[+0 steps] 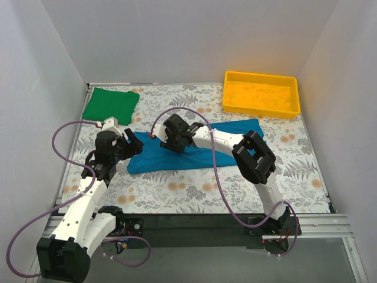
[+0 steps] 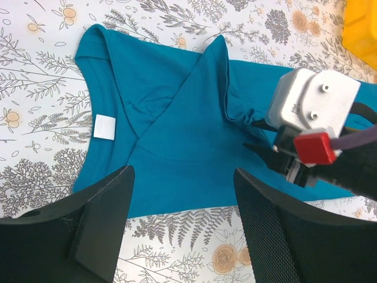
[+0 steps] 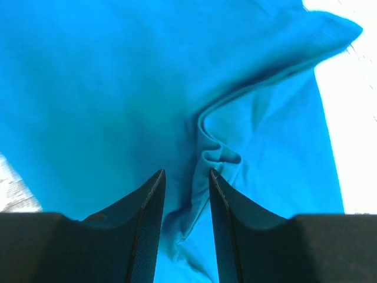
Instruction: Fold and stack the t-shirts
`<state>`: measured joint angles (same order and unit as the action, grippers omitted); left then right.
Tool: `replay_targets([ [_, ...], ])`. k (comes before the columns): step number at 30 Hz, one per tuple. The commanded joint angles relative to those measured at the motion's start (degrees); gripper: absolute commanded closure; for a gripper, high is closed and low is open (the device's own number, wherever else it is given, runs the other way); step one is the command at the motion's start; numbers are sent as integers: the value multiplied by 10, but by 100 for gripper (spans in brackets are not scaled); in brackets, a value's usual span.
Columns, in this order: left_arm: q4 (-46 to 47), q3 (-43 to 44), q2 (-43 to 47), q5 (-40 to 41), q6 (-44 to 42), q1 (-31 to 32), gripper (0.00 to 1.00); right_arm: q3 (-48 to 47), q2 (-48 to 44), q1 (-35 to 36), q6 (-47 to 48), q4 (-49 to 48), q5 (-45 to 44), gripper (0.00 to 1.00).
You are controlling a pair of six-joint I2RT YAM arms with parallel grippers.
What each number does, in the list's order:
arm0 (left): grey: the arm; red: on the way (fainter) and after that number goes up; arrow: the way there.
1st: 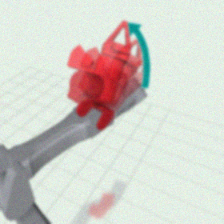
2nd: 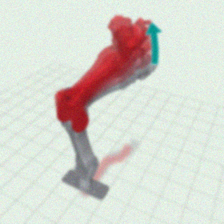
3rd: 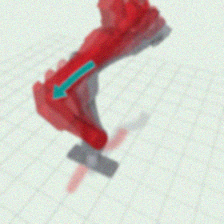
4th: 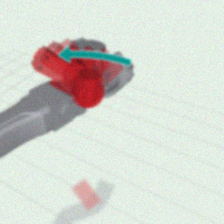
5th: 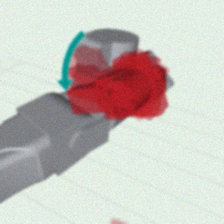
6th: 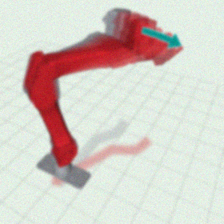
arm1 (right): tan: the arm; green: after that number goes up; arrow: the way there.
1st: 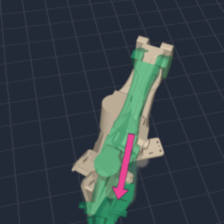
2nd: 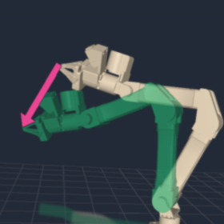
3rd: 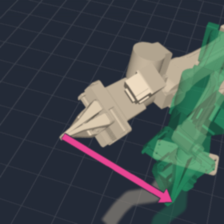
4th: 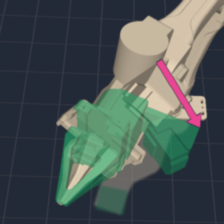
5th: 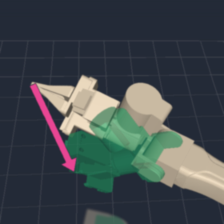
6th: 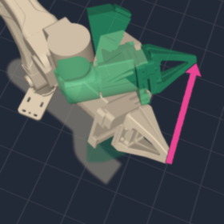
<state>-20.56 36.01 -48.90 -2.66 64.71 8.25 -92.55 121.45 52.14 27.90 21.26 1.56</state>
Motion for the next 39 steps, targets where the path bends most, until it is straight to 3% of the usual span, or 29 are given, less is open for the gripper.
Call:
replay_targets([
  [1, -5, -3, 12, -6, 3, -1, 33, -26, 16, -11, -29, -24, -74, 60],
  [3, -5, -4, 10, -6, 2, -1, 33, -34, 27, -27, -44, -27, -101, 67],
  [4, -5, -4, 11, -7, 3, -1, 33, -33, 30, -32, -45, -27, -103, 77],
  [5, -5, -4, 12, -6, 2, -1, 33, -33, 27, -37, -47, -27, -102, 80],
  [11, -3, -7, 10, -7, 4, -1, 33, 2, -20, -56, -46, -33, -72, 83],
  [12, -3, -6, 9, -8, 5, -1, 33, 7, -25, -57, -45, -33, -60, 83],
  [15, -3, -8, 11, -9, 6, -1, 33, 17, -45, -64, -31, -29, 18, 63],
  [16, -3, -7, 12, -11, 7, -1, 33, 22, -54, -66, -26, -18, 47, 50],
  [19, -2, -8, 11, -15, 9, -1, 33, 21, -62, -73, -23, -10, 105, 39],
  [23, -1, -10, 6, -23, 12, -1, 33, -4, -49, -109, -56, -4, 123, 42],
  [27, 0, -10, 3, -25, 11, -1, 33, -30, -19, -144, -85, 12, 209, 44],
  [39, 0, -10, -4, -24, 11, -1, 33, -55, 31, -147, -111, 15, 224, 48],
])
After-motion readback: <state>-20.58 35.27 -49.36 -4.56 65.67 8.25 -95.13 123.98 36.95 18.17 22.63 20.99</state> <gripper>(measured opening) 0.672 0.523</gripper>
